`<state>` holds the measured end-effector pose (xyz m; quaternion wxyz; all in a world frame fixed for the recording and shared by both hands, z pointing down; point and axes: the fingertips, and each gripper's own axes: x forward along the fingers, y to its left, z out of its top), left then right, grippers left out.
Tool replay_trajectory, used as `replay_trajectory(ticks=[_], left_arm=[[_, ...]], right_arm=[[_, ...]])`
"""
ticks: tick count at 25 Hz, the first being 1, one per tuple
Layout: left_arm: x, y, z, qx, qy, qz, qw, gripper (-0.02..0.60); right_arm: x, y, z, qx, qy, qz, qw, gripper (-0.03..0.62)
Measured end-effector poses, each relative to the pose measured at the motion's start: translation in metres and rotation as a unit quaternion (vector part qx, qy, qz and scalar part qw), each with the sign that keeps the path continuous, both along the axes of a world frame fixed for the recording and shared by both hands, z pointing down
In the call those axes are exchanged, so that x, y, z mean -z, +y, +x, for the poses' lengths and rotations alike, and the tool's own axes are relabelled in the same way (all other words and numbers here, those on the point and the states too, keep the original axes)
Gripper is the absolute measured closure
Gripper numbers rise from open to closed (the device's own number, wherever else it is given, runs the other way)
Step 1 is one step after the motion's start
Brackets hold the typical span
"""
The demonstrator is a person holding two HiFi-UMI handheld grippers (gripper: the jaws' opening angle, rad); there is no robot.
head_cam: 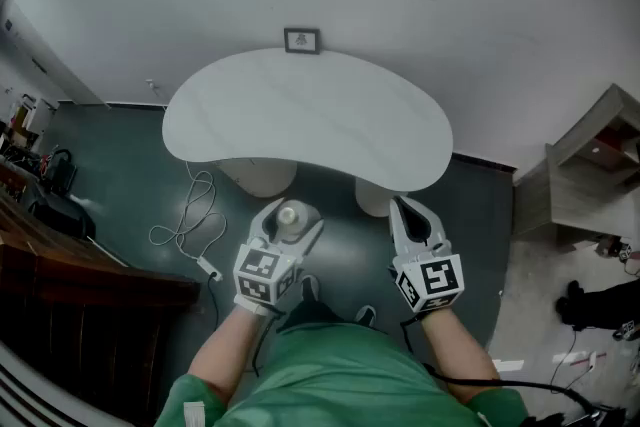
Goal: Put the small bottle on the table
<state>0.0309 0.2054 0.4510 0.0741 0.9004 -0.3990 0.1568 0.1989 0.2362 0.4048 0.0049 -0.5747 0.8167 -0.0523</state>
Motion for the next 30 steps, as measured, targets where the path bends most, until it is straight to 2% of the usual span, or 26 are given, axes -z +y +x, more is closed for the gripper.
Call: replay_trajectory(ticks=[5,12,17,22,30], left_arm=[[0.016,0.019,-0.003,-0.002,0.006,0.018,0.9998,0.232],[0.018,0.035,-0.024,-0.002,0.003,0.024,0.9997,0.232],[0.015,0.034,-0.053,-0.001,0.013,0.021,0.9997,0.233],[0.025,0.014,-0.087,-0.013,0.02,0.032,0.9992,0.233],[0.019,-0.012,-0.146,-0.036,0.025,0.02,0.9988,0.232]], right_arm=[[0.009,0.015,-0.005,-0.009,0.005,0.017,1.0,0.592],[0.002,0.022,-0.023,-0.012,0.007,0.005,1.0,0.592],[0.008,0.024,-0.052,-0.006,0.001,0.014,1.0,0.592],[0.028,0.009,-0.076,-0.03,0.015,0.031,0.999,0.592],[0.036,-0.016,-0.122,-0.063,0.032,0.032,0.997,0.592]])
